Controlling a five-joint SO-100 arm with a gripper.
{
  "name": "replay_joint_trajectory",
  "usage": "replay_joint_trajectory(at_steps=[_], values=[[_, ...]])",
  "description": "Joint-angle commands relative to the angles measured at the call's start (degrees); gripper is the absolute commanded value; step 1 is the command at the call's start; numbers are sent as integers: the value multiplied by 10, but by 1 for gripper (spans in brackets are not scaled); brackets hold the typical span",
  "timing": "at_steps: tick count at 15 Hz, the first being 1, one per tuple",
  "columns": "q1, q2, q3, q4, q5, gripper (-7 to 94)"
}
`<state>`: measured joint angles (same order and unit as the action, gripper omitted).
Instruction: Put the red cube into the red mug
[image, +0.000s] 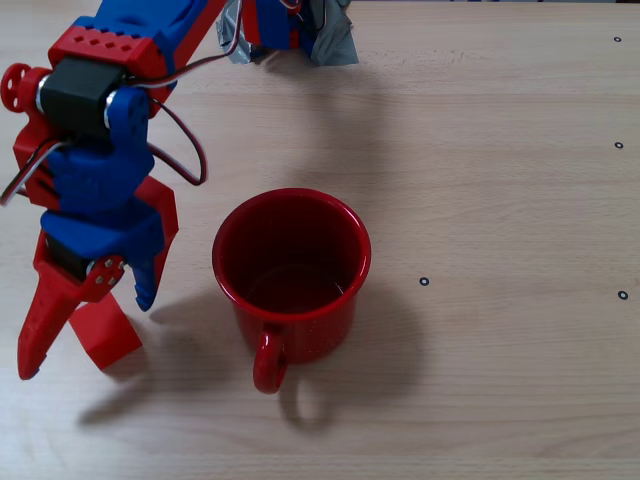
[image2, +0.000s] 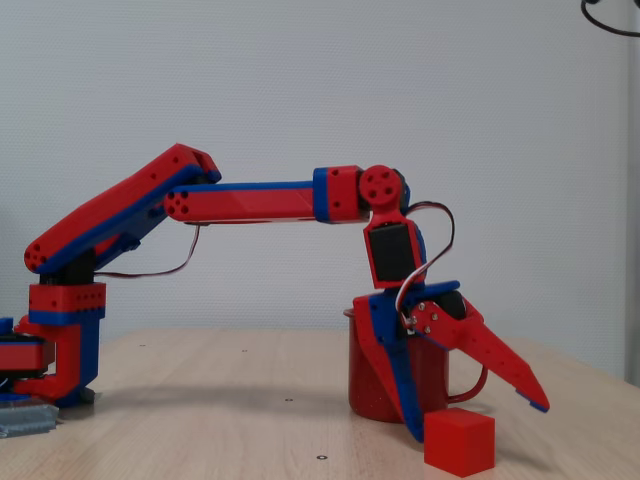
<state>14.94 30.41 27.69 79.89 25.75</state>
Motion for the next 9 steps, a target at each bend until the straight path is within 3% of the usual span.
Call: replay_joint_trajectory(at_steps=[1,4,9], values=[[11,43,-20,-11,0,44],[12,43,-14,-12,2,44],[11,35,-12,-13,-2,32]])
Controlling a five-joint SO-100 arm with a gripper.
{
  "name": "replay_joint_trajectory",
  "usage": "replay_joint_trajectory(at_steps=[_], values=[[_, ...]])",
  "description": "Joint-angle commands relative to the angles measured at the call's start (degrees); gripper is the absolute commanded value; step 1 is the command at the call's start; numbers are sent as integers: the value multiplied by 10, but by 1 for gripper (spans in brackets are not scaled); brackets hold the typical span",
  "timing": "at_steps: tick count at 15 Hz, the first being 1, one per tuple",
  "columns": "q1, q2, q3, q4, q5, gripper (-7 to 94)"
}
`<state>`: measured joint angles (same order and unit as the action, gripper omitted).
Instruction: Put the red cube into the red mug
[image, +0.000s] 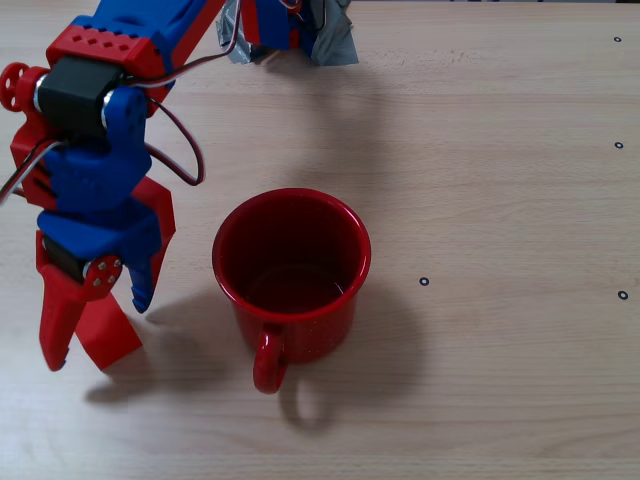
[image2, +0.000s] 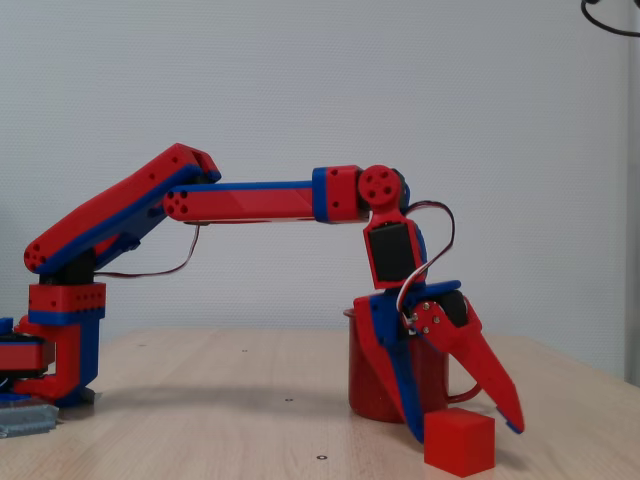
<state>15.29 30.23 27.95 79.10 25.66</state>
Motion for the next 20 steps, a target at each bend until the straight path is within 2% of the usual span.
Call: replay_joint_trajectory(at_steps=[1,6,9,12,16,20], values=[[9,36,-15,-6,1,29],[11,38,-13,-4,-2,16],[11,43,-13,-2,-22,1],[20,82,8,27,-28,0],[38,227,54,90,-67,0],[35,335,73,122,-106,0]])
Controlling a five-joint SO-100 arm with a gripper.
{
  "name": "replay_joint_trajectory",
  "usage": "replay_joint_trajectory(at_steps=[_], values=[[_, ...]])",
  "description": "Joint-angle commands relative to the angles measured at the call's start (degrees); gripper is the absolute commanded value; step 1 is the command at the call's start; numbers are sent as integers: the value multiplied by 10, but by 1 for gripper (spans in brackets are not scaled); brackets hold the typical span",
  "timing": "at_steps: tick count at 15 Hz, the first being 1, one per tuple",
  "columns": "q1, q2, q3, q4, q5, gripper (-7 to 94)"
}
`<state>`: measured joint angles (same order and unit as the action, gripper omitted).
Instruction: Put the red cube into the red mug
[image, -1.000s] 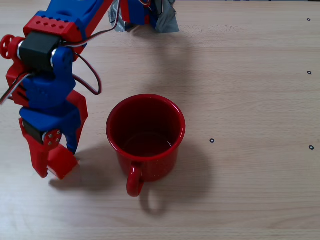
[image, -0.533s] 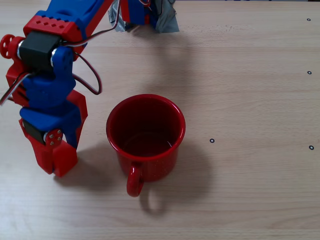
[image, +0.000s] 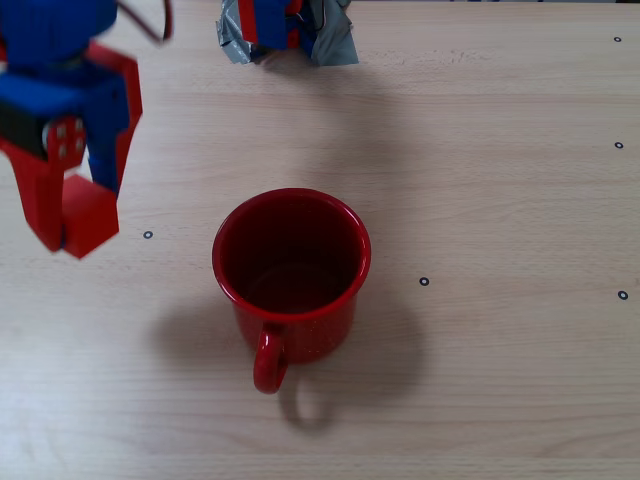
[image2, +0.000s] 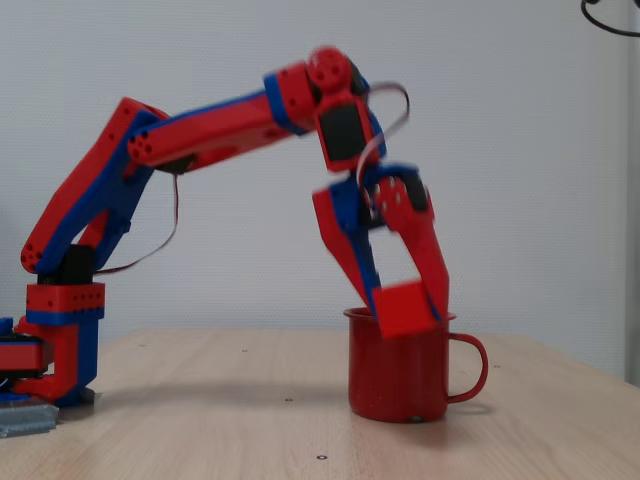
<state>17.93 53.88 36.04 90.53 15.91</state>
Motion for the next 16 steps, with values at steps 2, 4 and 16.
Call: replay_joint_trajectory(at_steps=[2,4,16], values=[[4,166,41,-25,-32,0],[-6,225,92,-53,-60,0],[-205,444,329,-164,-162,0]])
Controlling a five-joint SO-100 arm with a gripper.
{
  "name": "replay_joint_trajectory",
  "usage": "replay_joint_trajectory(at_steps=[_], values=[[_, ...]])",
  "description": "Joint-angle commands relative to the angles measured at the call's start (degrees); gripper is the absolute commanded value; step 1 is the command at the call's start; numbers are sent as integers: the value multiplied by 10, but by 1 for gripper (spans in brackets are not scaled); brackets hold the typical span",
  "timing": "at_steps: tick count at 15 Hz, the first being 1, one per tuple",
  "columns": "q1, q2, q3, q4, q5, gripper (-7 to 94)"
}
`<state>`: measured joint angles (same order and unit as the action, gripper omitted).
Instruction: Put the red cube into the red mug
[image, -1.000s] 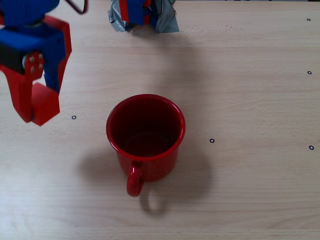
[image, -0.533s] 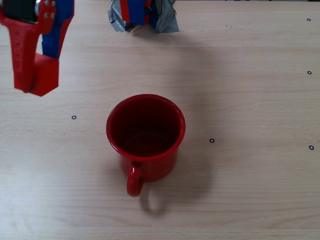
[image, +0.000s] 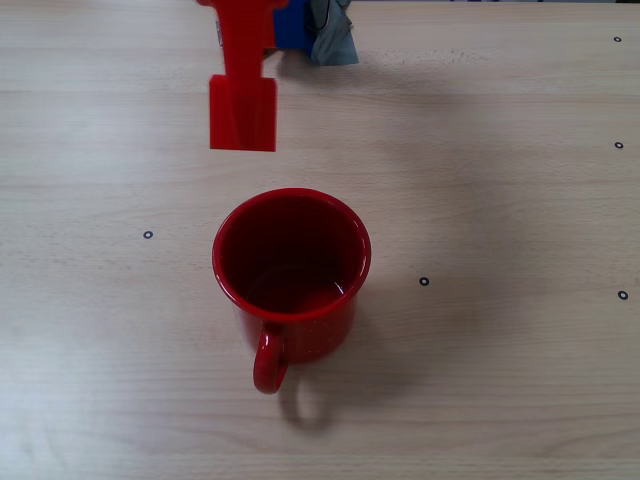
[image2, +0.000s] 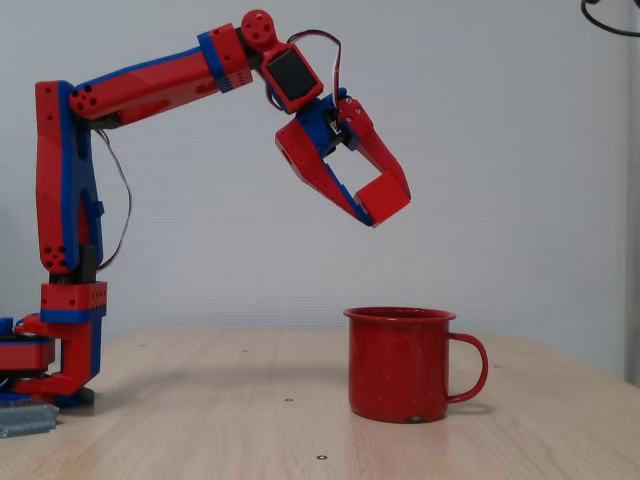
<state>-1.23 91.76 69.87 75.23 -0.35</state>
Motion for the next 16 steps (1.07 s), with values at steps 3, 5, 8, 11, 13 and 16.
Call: replay_joint_trajectory(at_steps=[3,5,8,11,13,16], values=[[-41,63,-28,27,-4,0],[-51,39,-38,40,6,0],[-65,-11,-45,18,13,0],[-80,-91,-75,-4,26,0],[-76,-130,-92,-12,28,0],[-59,-150,-74,-39,12,0]])
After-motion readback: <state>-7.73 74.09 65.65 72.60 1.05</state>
